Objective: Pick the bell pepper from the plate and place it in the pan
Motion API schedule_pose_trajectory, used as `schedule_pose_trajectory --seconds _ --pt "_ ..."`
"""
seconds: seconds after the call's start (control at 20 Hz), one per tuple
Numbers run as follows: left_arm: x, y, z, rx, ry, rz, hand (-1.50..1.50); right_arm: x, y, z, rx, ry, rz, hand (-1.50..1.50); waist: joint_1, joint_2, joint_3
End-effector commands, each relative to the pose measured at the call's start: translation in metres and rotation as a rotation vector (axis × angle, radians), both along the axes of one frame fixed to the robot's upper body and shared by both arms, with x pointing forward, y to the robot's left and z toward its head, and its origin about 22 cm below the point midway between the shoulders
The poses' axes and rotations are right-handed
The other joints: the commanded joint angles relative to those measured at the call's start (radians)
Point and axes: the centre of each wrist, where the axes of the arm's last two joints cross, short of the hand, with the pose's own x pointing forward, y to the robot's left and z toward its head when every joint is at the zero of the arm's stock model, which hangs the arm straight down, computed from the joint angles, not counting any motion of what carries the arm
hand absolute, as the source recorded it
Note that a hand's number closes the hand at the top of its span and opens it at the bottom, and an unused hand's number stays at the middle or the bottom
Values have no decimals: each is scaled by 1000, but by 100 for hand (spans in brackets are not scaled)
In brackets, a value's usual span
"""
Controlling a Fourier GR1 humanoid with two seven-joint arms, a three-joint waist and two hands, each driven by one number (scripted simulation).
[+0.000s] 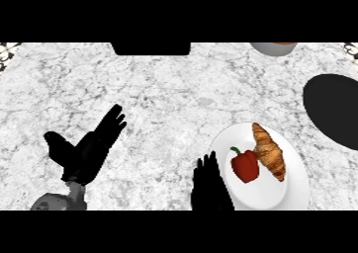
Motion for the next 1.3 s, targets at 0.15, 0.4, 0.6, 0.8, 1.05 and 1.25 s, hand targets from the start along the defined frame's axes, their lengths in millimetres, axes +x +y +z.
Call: schedule_pose_trajectory --seconds 0.15,0.4,0.6,0.8,1.05,1.25 --pt "-2 4 0 2 1 2 0 0 -15 14 -88 -185 -12 -150 -1 0 0" --pt "0 19 -3 -19 -12 11 0 22 -40 13 -95 -144 -23 -150 1 2 0" --pt "17 11 10 9 -4 -11 0 28 -32 -21 -81 -131 -15 -150 3 4 0" --pt "-1 2 15 14 -9 -2 0 36 -41 -10 -88 -146 -12 -150 4 1 0" --pt "-12 -7 4 -7 -5 -16 0 51 -52 -13 -68 -138 100 150 7 2 0" --pt "10 1 13 -4 -19 3 0 53 -48 -26 -88 -174 192 150 5 3 0"
